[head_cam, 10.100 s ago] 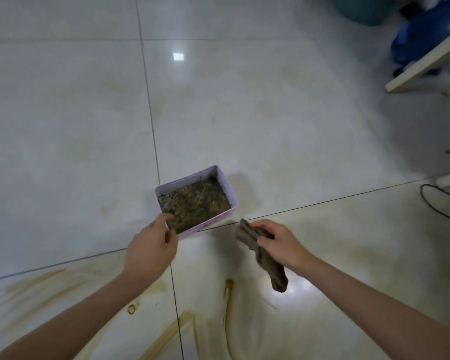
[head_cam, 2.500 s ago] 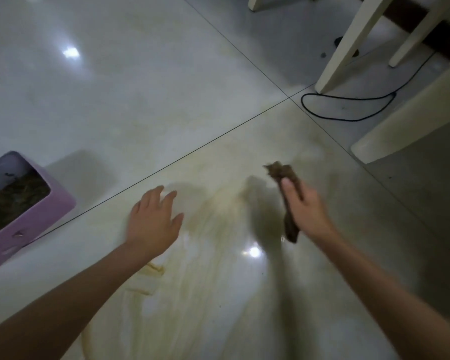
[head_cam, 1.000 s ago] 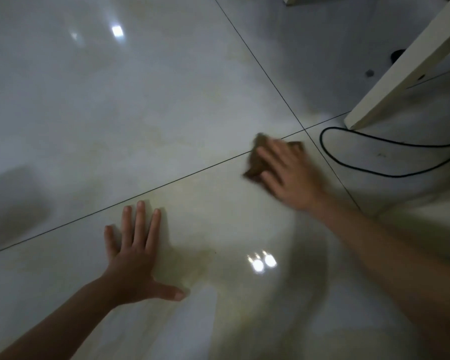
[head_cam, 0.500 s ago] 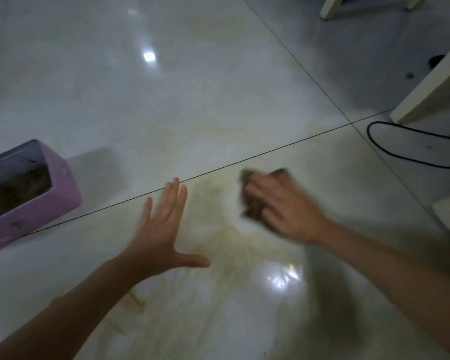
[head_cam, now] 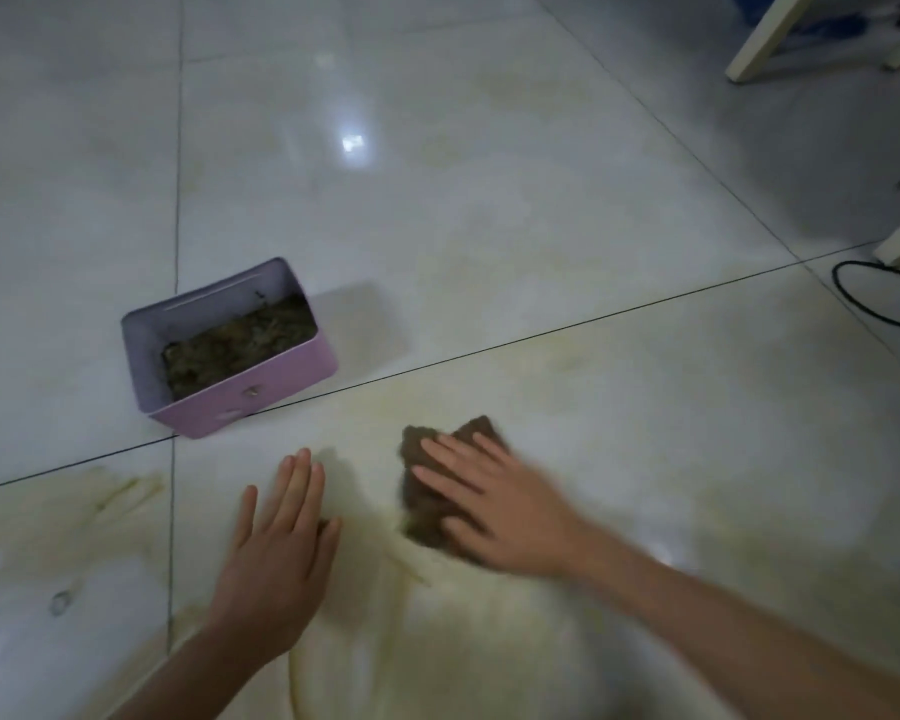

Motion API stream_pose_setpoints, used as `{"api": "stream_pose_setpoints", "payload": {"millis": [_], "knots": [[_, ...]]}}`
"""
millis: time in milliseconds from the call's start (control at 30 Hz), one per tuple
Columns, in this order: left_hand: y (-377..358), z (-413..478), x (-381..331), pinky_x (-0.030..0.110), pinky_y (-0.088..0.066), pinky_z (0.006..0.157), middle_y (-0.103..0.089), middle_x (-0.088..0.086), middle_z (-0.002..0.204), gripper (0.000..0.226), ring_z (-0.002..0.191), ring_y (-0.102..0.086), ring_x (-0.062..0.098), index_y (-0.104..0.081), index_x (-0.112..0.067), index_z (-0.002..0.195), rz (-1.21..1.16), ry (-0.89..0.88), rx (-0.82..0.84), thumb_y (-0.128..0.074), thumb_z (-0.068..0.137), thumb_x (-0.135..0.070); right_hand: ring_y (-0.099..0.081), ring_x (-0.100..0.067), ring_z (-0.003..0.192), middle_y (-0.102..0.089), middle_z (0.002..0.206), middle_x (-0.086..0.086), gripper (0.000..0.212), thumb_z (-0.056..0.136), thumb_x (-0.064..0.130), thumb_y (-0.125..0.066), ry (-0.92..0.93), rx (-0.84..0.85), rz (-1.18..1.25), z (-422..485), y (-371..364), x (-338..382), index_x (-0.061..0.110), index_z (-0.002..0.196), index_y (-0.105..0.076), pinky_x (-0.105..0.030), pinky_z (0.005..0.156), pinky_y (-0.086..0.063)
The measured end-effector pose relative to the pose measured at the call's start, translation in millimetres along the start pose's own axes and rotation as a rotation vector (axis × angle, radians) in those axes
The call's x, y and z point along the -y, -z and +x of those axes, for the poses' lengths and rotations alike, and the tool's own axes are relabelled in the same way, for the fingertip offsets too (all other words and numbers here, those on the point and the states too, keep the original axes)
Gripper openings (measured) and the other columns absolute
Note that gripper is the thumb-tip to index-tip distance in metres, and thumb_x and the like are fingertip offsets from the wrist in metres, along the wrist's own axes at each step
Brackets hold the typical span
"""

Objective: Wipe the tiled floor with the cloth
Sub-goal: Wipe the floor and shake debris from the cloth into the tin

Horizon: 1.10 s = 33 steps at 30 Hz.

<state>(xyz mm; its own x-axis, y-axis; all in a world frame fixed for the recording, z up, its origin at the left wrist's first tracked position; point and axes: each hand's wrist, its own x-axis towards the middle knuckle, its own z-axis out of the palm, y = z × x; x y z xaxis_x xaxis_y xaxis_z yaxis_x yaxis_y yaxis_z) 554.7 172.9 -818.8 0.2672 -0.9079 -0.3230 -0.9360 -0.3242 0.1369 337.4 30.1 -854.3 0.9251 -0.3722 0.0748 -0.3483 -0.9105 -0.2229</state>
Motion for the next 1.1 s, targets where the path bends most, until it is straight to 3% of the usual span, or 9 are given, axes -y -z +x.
{"api": "stream_pose_setpoints", "payload": {"millis": [100,300,400,500,633,700,767,900,1100], "knots": [[-1.3,-13.6,33.7,0.033,0.018,0.116,0.034,-0.004,0.150,0.099,0.139,0.033,0.012,0.027,-0.018,0.141,-0.003,0.012,-0.006,0.048,0.056,-0.063,-0.039,-0.034,0.138,-0.043,0.146,-0.021,0.064,0.102,0.045,-0.021,-0.147,-0.034,-0.032,-38.2,29.0,-82.1,0.000,0.132,-0.055,-0.052,0.111,-0.031],[-14.9,-20.0,62.7,0.034,0.022,0.114,0.038,-0.004,0.149,0.094,0.139,0.035,0.011,0.028,-0.015,0.142,-0.043,-0.014,-0.037,0.043,0.062,-0.064,-0.033,-0.033,0.138,-0.037,0.148,-0.022,0.062,0.091,0.038,-0.026,-1.231,-0.299,-0.097,-3.9,31.6,-99.6,0.004,0.140,-0.043,-0.046,0.112,-0.024],[-21.3,-16.1,62.4,0.032,0.026,0.112,0.033,-0.008,0.152,0.081,0.139,0.033,0.003,0.023,-0.020,0.145,-0.163,-0.017,-0.090,0.024,0.076,-0.063,-0.040,-0.034,0.135,-0.045,0.144,-0.019,0.056,0.092,0.043,-0.037,-0.855,-0.353,-0.092,65.9,-14.9,12.9,0.011,0.135,-0.052,-0.047,0.111,-0.028],[-15.9,-21.8,66.2,0.034,0.016,0.118,0.012,-0.004,0.159,0.074,0.146,0.015,0.005,0.002,-0.015,0.150,-0.201,-0.015,-0.124,0.002,0.086,-0.050,-0.023,-0.027,0.146,-0.031,0.156,-0.013,0.063,0.098,0.052,-0.028,-0.354,-0.161,-0.011,97.1,-48.4,125.0,0.013,0.144,-0.045,-0.051,0.116,-0.023],[-12.2,-46.1,80.8,0.049,-0.007,0.115,-0.025,0.017,0.155,0.066,0.144,-0.023,0.029,-0.031,0.005,0.145,-0.147,0.063,-0.285,-0.024,0.087,-0.025,-0.036,-0.025,0.141,-0.041,0.151,-0.008,0.047,0.099,0.040,-0.038,0.264,0.016,0.008,79.9,-19.1,71.6,0.017,0.138,-0.054,-0.047,0.115,-0.026],[-19.9,-62.5,93.7,0.050,-0.009,0.115,-0.026,0.018,0.154,0.063,0.144,-0.022,0.029,-0.032,0.007,0.144,-0.132,0.070,-0.315,-0.026,0.089,-0.024,-0.041,-0.032,0.137,-0.043,0.148,-0.014,0.047,0.101,0.038,-0.033,0.132,0.022,-0.092,61.3,0.4,5.9,0.013,0.136,-0.052,-0.049,0.113,-0.026],[-31.1,-78.3,107.2,0.049,-0.010,0.115,-0.027,0.019,0.154,0.061,0.144,-0.023,0.029,-0.032,0.008,0.143,-0.081,0.062,-0.321,-0.026,0.092,-0.025,-0.041,-0.037,0.136,-0.040,0.149,-0.019,0.060,0.102,0.044,-0.020,-0.277,-0.055,-0.118,46.0,13.9,-43.3,0.006,0.137,-0.049,-0.054,0.111,-0.027],[-44.1,-95.3,125.9,0.050,-0.014,0.114,-0.029,0.019,0.154,0.060,0.142,-0.028,0.032,-0.034,0.007,0.143,-0.047,0.105,-0.318,-0.025,0.094,-0.026,-0.029,-0.035,0.141,-0.032,0.152,-0.024,0.060,0.098,0.036,-0.026,-0.983,-0.268,-0.113,78.5,-8.4,10.6,0.000,0.143,-0.041,-0.049,0.116,-0.017],[-46.4,-102.3,134.9,0.051,-0.016,0.112,-0.030,0.018,0.152,0.059,0.141,-0.029,0.034,-0.036,0.006,0.142,-0.017,0.153,-0.307,-0.024,0.095,-0.028,-0.024,-0.024,0.146,-0.030,0.156,-0.011,0.053,0.101,0.037,-0.026,-0.035,0.015,-0.020,65.8,-64.6,220.5,0.014,0.147,-0.039,-0.045,0.116,-0.019]]}}
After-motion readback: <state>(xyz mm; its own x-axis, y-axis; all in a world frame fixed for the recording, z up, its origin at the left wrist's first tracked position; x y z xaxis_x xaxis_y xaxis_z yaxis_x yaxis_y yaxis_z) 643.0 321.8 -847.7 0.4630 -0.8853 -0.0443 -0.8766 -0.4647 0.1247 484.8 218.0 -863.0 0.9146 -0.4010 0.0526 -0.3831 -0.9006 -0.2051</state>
